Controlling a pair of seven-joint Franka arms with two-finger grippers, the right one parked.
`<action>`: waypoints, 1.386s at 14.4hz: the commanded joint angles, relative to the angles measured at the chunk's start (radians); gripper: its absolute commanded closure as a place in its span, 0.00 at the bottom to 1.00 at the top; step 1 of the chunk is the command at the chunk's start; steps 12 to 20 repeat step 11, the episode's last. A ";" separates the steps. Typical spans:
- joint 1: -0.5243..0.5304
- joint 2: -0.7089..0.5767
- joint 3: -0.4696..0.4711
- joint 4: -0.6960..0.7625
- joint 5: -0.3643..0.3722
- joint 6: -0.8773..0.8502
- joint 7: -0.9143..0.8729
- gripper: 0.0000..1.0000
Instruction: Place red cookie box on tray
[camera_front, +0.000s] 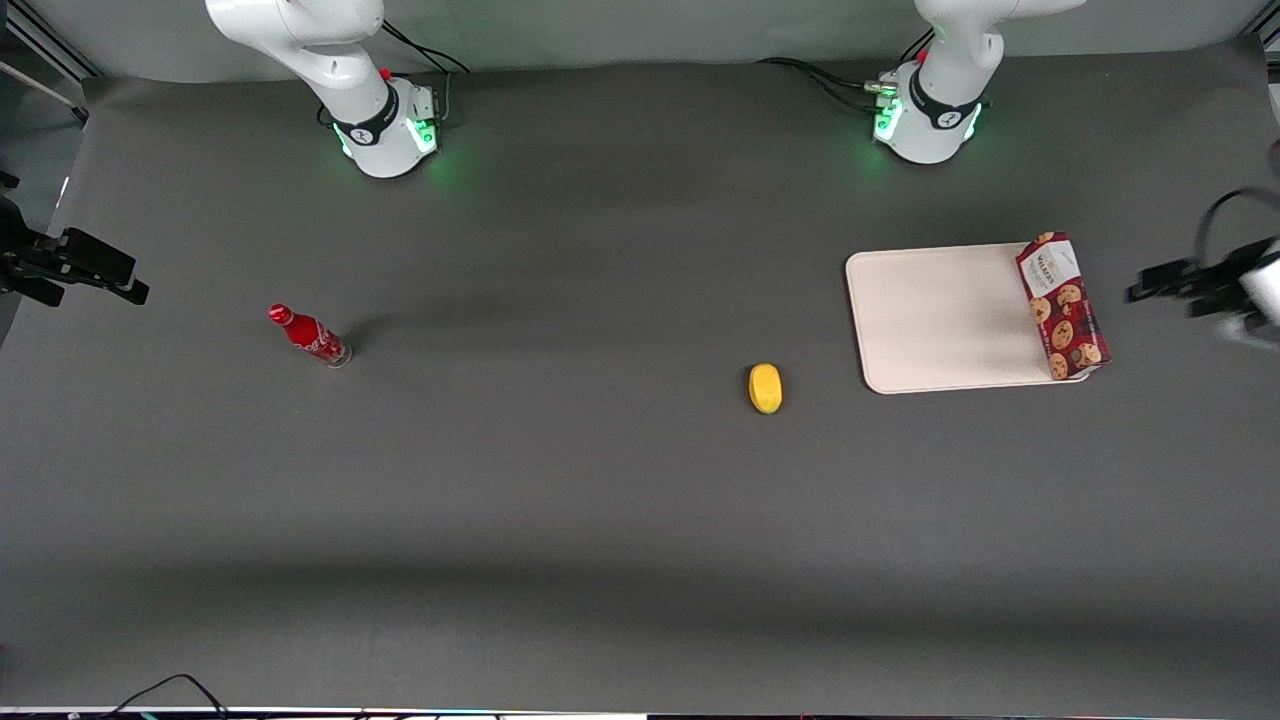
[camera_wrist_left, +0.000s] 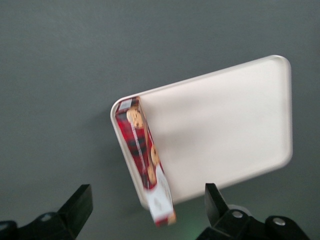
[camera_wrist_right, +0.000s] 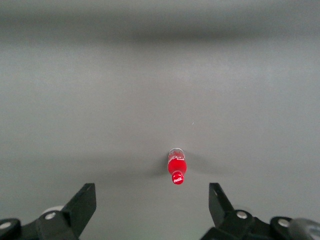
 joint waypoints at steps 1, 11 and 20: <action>-0.009 -0.007 -0.085 0.317 0.051 -0.323 -0.073 0.00; -0.007 -0.058 -0.315 0.449 0.094 -0.498 -0.343 0.00; -0.007 -0.058 -0.315 0.449 0.094 -0.498 -0.343 0.00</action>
